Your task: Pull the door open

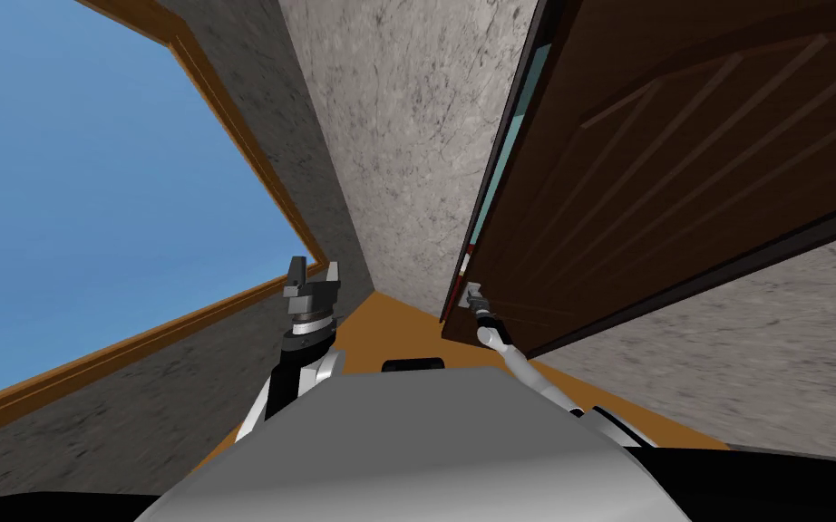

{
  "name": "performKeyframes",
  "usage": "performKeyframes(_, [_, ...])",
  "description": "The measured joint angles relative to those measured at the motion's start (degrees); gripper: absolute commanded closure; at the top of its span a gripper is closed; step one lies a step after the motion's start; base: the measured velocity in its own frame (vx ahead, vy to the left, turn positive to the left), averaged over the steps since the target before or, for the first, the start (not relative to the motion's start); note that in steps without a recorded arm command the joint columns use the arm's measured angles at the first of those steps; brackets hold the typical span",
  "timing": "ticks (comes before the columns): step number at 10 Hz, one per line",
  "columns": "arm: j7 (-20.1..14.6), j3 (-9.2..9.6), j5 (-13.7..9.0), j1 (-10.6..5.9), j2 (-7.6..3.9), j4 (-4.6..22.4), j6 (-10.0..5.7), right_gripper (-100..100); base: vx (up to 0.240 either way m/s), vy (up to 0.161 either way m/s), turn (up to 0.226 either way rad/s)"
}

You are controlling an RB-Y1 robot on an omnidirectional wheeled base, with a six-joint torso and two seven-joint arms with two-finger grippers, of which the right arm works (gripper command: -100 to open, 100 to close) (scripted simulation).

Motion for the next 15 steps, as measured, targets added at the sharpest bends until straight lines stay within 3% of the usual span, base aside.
performKeyframes(7, [-4.2, 4.45, 0.9, 2.14, -4.44, -3.4, -1.79, 100, -0.224, -0.062, 0.120])
performKeyframes(9, [-4.6, 5.15, 1.1, 2.56, -4.81, -3.5, -1.83, 100, -0.173, -0.045, 0.125])
performKeyframes(15, [-8.0, 8.33, 2.2, 3.37, -7.94, -4.9, -3.82, 100, -0.223, -0.083, 0.131])
